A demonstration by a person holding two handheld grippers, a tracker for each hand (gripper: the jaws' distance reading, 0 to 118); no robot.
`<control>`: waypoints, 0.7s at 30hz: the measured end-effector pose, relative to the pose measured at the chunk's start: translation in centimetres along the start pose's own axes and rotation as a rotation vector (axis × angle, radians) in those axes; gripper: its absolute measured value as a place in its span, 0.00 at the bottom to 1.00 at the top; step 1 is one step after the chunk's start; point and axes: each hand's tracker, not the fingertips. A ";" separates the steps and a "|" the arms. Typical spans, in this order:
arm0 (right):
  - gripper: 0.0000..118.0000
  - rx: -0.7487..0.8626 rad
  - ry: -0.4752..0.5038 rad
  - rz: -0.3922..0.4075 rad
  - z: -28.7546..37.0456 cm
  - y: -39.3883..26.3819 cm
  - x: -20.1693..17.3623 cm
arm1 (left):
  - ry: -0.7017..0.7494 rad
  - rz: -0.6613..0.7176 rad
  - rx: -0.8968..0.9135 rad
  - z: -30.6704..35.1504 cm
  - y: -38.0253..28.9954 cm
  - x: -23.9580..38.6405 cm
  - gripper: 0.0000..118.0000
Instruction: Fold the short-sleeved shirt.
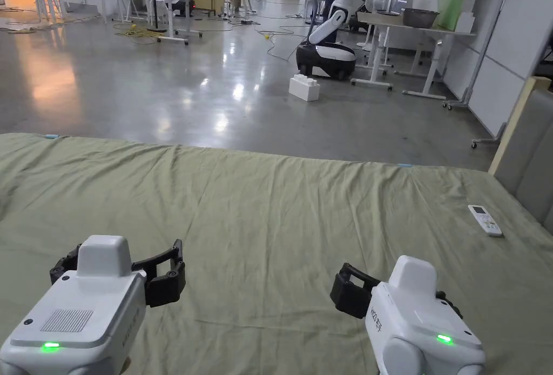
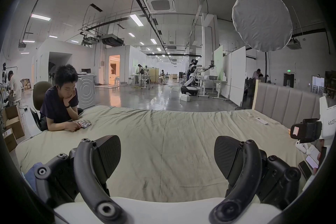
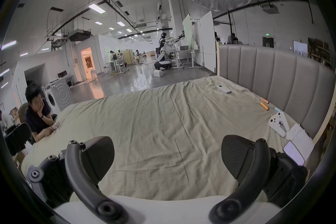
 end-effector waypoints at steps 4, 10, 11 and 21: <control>0.99 -0.005 -0.004 0.038 -0.2 -0.1 -0.3 | 0.006 -0.003 -0.010 -0.1 0.0 0.0 0.88; 0.99 -0.003 0.009 0.060 -0.3 0.0 -0.4 | 0.016 -0.006 -0.017 -0.2 0.0 -0.1 0.88; 0.99 -0.001 0.007 0.061 -0.3 0.0 -0.4 | 0.016 -0.007 -0.017 -0.2 0.0 -0.2 0.88; 0.99 -0.005 0.015 0.053 -0.4 0.3 -0.2 | 0.027 -0.012 -0.030 -0.2 -0.1 -0.2 0.88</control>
